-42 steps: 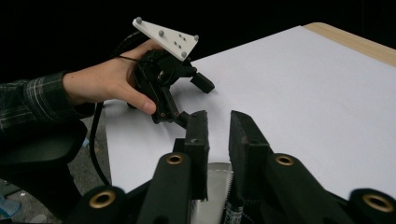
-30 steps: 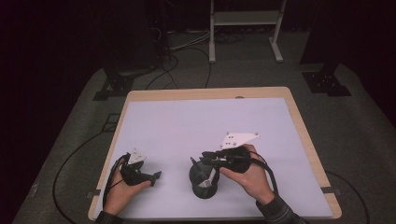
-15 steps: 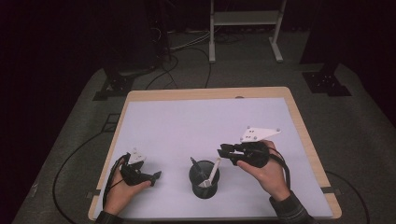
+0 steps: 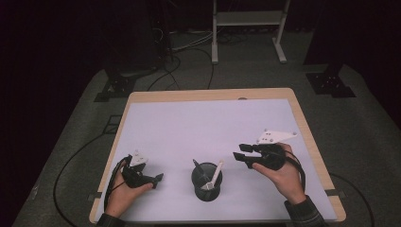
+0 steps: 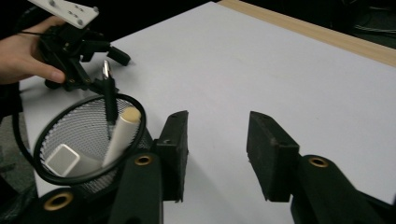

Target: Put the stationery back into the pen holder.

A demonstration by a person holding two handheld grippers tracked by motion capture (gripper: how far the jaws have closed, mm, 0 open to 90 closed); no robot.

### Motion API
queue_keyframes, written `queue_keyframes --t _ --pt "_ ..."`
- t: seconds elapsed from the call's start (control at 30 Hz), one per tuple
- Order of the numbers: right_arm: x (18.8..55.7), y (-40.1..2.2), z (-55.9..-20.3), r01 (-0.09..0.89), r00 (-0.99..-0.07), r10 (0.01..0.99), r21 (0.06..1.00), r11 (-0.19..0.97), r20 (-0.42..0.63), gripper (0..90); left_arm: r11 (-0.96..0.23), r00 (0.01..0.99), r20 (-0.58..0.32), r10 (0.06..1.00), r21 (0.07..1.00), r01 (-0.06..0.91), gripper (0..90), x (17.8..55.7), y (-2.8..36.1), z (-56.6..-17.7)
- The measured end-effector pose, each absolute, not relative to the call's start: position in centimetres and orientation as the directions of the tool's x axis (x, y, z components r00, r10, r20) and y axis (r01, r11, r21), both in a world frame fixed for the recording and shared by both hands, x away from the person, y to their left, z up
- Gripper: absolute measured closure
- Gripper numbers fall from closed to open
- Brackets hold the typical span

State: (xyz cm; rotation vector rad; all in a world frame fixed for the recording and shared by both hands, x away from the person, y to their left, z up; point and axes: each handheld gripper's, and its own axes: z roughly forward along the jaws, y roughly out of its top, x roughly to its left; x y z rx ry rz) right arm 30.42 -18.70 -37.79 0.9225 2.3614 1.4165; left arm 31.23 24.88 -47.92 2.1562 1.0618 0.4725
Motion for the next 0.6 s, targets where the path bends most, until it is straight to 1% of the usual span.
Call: queue_keyframes --t 0.2,0.37,0.6 --pt "30.6 -20.1 -38.6 0.400 -0.748 0.657 0.853 0.335 0.093 39.3 -0.434 0.600 0.022 0.799 0.711 0.553 1.4 31.2 24.9 -47.9" --pt "30.8 -21.1 -39.3 0.419 -0.729 0.680 0.837 0.352 0.079 28.5 -0.432 0.600 0.020 0.800 0.712 0.553 1.3 31.2 24.9 -47.9" --pt "30.8 -22.3 -40.9 0.455 -0.695 0.715 0.812 0.366 0.067 24.0 -0.437 0.603 0.022 0.798 0.710 0.553 1.2 31.2 24.9 -47.9"
